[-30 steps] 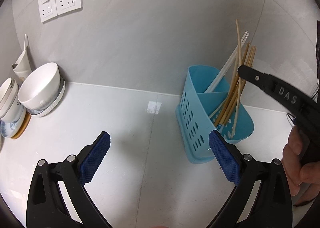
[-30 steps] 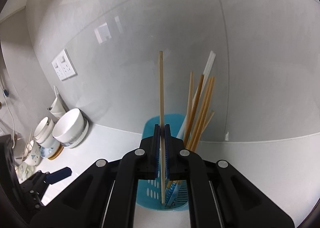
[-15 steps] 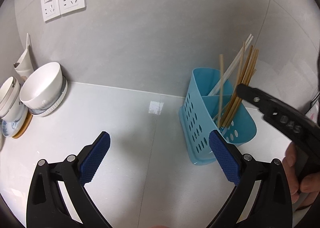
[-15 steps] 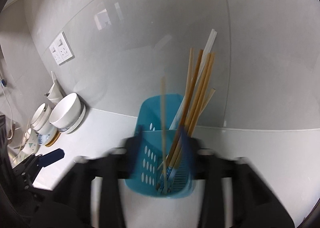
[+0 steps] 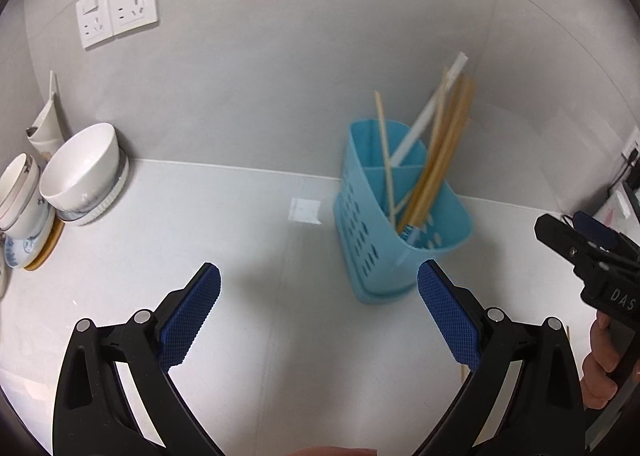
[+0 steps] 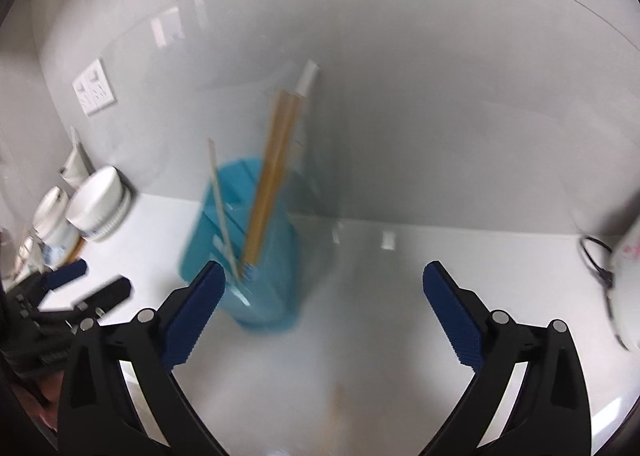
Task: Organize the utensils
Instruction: 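Move both open tools back over the remaining chopsticks on the counter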
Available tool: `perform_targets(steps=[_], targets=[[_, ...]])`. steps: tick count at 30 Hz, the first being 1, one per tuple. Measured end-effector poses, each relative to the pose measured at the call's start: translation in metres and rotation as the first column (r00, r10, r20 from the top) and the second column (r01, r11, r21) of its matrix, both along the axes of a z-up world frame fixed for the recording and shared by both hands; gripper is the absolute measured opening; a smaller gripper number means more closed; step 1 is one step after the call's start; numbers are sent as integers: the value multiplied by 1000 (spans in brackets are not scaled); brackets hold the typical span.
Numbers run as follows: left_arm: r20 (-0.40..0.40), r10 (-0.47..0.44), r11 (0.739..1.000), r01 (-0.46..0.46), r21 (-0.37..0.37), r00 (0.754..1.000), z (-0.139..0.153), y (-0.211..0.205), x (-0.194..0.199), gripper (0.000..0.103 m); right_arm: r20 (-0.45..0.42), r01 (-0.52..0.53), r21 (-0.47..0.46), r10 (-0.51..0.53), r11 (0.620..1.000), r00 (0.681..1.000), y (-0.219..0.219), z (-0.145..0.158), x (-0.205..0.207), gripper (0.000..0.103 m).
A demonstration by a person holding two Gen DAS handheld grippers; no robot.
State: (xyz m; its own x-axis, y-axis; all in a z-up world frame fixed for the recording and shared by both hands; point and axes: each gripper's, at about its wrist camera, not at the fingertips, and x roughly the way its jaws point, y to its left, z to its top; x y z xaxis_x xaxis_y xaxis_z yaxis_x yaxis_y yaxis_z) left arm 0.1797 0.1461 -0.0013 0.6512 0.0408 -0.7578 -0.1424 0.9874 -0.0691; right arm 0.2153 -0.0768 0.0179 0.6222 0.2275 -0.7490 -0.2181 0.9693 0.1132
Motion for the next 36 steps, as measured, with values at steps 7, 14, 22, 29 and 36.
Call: perform_targets(steps=[7, 14, 22, 29, 36], targets=[[-45, -80, 997, 80, -16, 996, -8, -43, -15, 97, -58, 100, -39, -102, 994, 993, -61, -15, -35, 95], [-136, -141, 989, 135, -51, 981, -31, -80, -26, 97, -124, 171, -89, -181, 981, 976, -121, -37, -74, 95], [-230, -176, 984, 165, -63, 957, -63, -109, -38, 97, -206, 196, -141, -223, 970, 953, -153, -62, -105, 95], [-303, -189, 982, 174, -76, 934, -90, -128, -51, 97, -312, 203, -183, -253, 962, 916, -174, -85, -120, 90], [-374, -187, 982, 172, -73, 909, -115, -145, -56, 97, -412, 199, -205, -269, 958, 871, -181, -108, -132, 85]])
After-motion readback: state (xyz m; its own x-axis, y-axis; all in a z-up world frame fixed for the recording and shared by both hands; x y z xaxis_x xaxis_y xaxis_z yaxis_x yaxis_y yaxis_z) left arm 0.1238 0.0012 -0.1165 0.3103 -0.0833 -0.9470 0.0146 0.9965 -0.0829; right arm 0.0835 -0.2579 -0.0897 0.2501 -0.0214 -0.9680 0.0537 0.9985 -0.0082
